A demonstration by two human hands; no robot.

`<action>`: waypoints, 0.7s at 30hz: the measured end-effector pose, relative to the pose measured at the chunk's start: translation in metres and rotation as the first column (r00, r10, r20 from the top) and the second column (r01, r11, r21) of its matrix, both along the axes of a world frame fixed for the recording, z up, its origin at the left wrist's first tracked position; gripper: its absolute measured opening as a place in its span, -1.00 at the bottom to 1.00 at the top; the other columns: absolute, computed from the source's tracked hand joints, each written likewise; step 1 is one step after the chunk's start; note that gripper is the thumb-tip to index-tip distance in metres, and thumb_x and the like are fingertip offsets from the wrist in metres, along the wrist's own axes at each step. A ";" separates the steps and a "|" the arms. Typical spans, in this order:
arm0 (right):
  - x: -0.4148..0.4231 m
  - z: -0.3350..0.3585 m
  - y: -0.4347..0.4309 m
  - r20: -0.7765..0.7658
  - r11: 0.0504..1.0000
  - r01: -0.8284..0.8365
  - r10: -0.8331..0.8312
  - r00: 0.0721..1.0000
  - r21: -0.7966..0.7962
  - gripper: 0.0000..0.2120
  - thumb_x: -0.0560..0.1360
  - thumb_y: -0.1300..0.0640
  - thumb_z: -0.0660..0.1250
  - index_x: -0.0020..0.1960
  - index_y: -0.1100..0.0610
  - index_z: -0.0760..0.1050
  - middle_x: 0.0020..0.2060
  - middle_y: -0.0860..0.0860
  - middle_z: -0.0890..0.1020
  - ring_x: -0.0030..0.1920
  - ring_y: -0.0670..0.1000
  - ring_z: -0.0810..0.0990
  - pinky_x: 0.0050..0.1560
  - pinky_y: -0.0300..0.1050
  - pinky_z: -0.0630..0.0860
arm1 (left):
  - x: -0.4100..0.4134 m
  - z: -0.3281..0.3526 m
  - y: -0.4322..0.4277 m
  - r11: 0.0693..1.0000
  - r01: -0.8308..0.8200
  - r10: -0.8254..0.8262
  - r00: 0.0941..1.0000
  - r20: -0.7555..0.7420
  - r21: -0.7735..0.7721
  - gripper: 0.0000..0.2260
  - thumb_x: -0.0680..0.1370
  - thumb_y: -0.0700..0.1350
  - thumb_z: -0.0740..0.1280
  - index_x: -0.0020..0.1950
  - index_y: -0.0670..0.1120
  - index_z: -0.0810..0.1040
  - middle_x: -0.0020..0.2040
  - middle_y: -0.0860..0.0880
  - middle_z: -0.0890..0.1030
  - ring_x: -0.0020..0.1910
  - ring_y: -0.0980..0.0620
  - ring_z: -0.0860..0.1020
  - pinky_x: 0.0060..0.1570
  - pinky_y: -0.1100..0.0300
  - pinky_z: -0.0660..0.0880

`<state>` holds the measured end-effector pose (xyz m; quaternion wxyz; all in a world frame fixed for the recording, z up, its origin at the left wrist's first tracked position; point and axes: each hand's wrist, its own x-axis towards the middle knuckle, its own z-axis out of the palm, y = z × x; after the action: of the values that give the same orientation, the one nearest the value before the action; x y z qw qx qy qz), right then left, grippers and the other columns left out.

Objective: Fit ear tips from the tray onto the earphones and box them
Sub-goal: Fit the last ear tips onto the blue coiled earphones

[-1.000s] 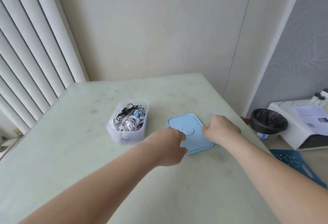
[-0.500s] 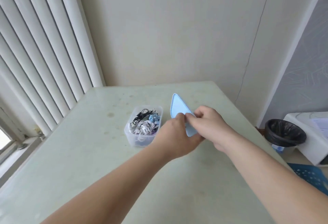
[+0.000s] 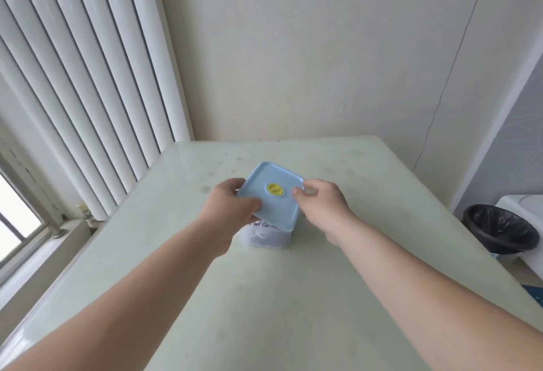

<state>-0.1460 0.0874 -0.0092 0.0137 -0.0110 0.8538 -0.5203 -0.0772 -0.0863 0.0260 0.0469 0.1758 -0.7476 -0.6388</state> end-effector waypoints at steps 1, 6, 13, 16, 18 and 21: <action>-0.005 -0.003 -0.007 -0.006 0.999 -0.014 0.014 1.000 0.034 -0.60 0.57 -0.04 0.35 0.37 0.07 0.52 0.13 0.02 0.63 0.09 0.10 0.64 0.11 -0.04 0.57 | -0.003 -0.005 -0.007 0.996 -0.024 0.024 1.000 0.002 -0.091 -0.77 0.52 -0.31 0.38 0.14 -0.12 0.62 0.10 -0.18 0.67 0.01 -0.14 0.70 0.06 0.03 0.68; -0.019 -0.001 -0.021 -0.053 0.976 -0.040 0.053 0.997 0.216 -0.67 0.57 0.04 0.29 0.32 0.03 0.51 0.14 0.02 0.61 0.07 0.09 0.61 0.09 -0.05 0.56 | -0.014 -0.019 -0.030 0.881 -0.034 0.035 0.999 -0.006 -0.471 -0.89 0.54 -0.10 0.41 0.04 -0.07 0.65 -0.07 -0.11 0.66 -0.22 -0.04 0.56 -0.24 0.17 0.47; -0.037 -0.008 -0.029 -0.043 0.985 -0.081 0.088 0.995 0.150 -0.71 0.57 0.13 0.22 0.28 0.04 0.47 0.24 -0.02 0.42 0.07 0.02 0.51 0.02 -0.13 0.41 | -0.028 -0.037 -0.044 0.827 0.047 -0.040 0.999 0.025 -0.560 -0.84 0.61 -0.09 0.29 -0.04 -0.08 0.66 -0.18 -0.12 0.67 -0.25 -0.24 0.61 -0.33 0.16 0.45; -0.034 -0.009 -0.030 -0.036 0.988 -0.121 0.125 0.992 0.097 -0.50 0.56 0.19 0.19 0.50 0.04 0.35 0.42 -0.10 0.35 0.35 -0.03 0.43 0.20 -0.20 0.31 | -0.029 -0.035 -0.046 0.781 0.081 -0.087 0.996 0.021 -0.620 -0.82 0.62 -0.14 0.26 0.01 -0.12 0.67 -0.14 -0.17 0.69 -0.30 -0.15 0.55 -0.34 0.16 0.43; -0.034 -0.013 -0.029 -0.033 0.991 -0.120 0.122 0.992 0.061 -0.50 0.58 0.20 0.18 0.51 0.06 0.35 0.44 -0.12 0.37 0.36 -0.07 0.41 0.26 -0.21 0.30 | -0.031 -0.036 -0.047 0.766 0.099 -0.109 0.994 0.023 -0.636 -0.81 0.62 -0.14 0.26 0.02 -0.16 0.66 -0.10 -0.20 0.70 -0.30 -0.11 0.54 -0.34 0.16 0.44; -0.033 -0.017 -0.027 -0.018 0.996 -0.094 0.094 0.995 0.006 -0.53 0.58 0.18 0.18 0.49 0.05 0.38 0.42 -0.11 0.41 0.31 -0.07 0.45 0.35 -0.12 0.39 | -0.031 -0.033 -0.046 0.732 0.093 -0.108 0.994 0.021 -0.674 -0.83 0.59 -0.17 0.27 -0.02 -0.19 0.64 -0.19 -0.17 0.69 -0.36 -0.13 0.52 -0.39 0.19 0.40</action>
<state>-0.1792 0.0600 -0.0259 0.0306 -0.0559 0.8538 -0.5167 -0.1082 -0.1319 -0.0073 0.0802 0.1000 -0.9358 -0.3283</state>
